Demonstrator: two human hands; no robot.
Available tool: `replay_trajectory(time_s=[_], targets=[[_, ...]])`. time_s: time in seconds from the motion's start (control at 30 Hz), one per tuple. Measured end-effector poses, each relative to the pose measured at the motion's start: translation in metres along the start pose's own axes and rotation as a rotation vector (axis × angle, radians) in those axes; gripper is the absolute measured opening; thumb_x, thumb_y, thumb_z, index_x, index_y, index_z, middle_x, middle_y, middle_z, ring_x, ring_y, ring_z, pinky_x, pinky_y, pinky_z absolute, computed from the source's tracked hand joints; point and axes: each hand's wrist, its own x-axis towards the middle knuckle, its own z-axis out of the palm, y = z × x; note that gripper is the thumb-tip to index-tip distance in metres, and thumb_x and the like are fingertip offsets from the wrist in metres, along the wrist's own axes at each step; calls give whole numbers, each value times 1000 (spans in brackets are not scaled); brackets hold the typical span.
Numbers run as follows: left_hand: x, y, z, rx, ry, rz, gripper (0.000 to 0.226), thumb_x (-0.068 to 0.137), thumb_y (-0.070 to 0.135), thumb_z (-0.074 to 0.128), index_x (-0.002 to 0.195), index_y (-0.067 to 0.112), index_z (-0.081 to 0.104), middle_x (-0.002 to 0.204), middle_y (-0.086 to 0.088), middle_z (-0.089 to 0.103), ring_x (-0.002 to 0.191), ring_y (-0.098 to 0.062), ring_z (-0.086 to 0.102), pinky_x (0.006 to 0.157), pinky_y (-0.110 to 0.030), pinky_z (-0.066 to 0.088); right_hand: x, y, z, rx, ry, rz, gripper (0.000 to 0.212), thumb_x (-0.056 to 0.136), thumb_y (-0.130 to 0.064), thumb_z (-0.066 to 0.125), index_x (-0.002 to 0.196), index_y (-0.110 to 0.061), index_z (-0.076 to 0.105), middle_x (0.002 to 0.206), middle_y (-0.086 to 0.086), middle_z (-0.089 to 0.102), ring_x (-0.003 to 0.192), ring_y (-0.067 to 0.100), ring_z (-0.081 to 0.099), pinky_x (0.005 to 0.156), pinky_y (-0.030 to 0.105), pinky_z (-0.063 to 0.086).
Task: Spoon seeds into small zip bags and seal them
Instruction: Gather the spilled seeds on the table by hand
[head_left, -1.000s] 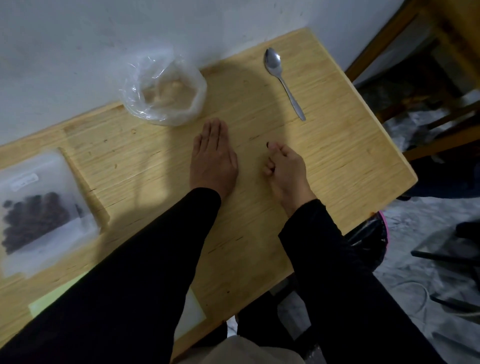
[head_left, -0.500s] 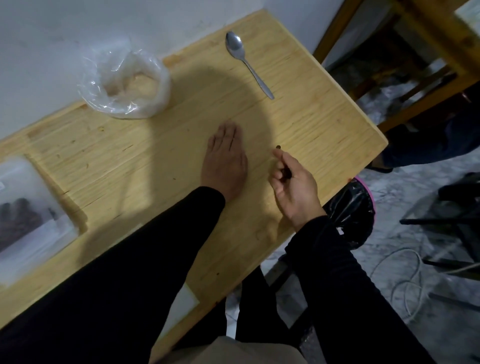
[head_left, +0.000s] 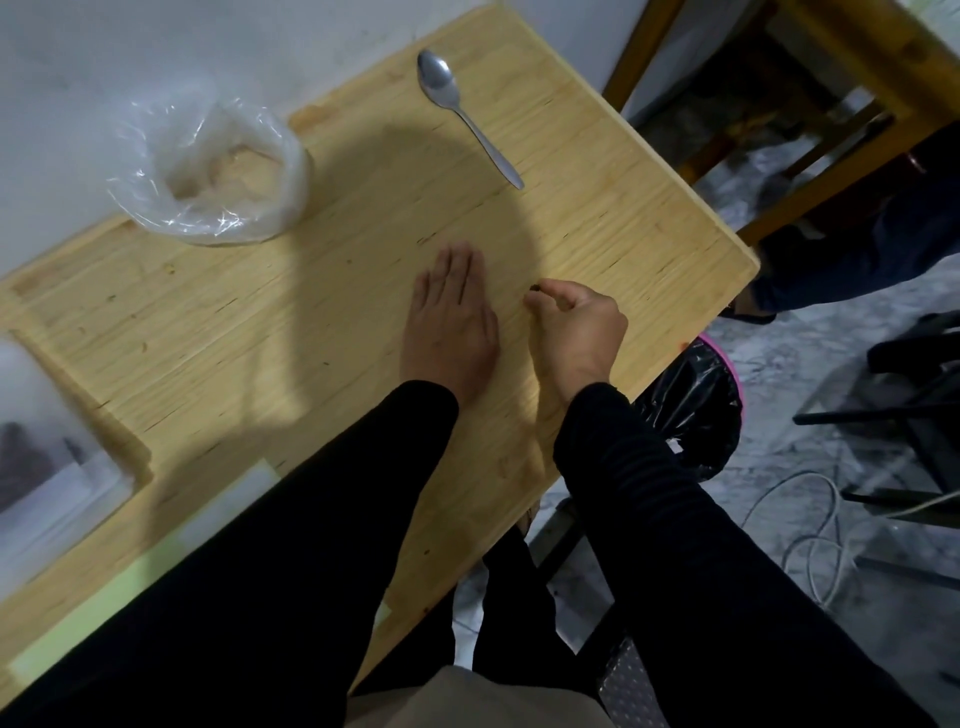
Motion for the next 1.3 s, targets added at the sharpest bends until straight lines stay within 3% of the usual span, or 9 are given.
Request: replay_trajectory(time_s=[0.17, 0.4, 0.83, 0.93, 1.1, 1.2, 1.3], targets=[[-1, -1, -1, -8, 7, 12, 54, 100, 23, 26, 149, 5, 11, 158, -10, 12, 147, -21, 3, 117, -35, -1, -2, 0, 4, -79, 27, -58, 15, 83, -20, 70, 97, -16, 74, 100, -1, 72, 95, 9, 64, 84, 12, 43], [-1, -2, -1, -6, 11, 15, 54, 100, 23, 26, 149, 5, 11, 158, -10, 12, 147, -21, 3, 117, -35, -1, -8, 4, 4, -276, 21, -267, 19, 91, -20, 58, 102, -11, 70, 102, 6, 68, 93, 17, 63, 79, 18, 43], [-2, -4, -2, -10, 1, 27, 54, 100, 22, 25, 150, 6, 10, 158, -10, 9, 147, -21, 1, 116, -33, -4, -9, -1, 10, -383, 51, -321, 22, 93, -19, 48, 100, -8, 66, 96, 9, 65, 87, 23, 61, 80, 37, 51], [-2, -3, -1, -15, 6, 33, 54, 100, 22, 25, 149, 5, 11, 158, -10, 10, 147, -21, 2, 116, -33, -4, -7, 0, 10, -358, 58, -320, 20, 93, -17, 50, 97, -8, 67, 93, 8, 65, 84, 21, 61, 78, 35, 52], [-2, -4, 0, -13, 5, 35, 54, 100, 22, 26, 149, 5, 13, 158, -11, 12, 147, -22, 4, 117, -34, -2, -3, -1, 2, -220, 43, -232, 15, 92, -19, 58, 94, -10, 70, 89, 2, 69, 81, 11, 61, 79, 20, 50], [-1, -2, -1, -2, -7, 32, 54, 100, 22, 26, 149, 5, 13, 158, -11, 13, 146, -22, 4, 116, -33, -3, -2, -5, -8, -41, 46, -102, 12, 90, -17, 61, 91, -11, 71, 79, -5, 65, 67, -3, 55, 63, -2, 40], [0, 1, -2, 7, -34, 19, 53, 101, 22, 25, 149, 4, 12, 158, -12, 10, 146, -23, 3, 116, -34, -5, 0, -1, -19, 125, 65, 5, 10, 89, -16, 62, 89, -10, 70, 73, -5, 60, 57, -4, 49, 53, -2, 37]])
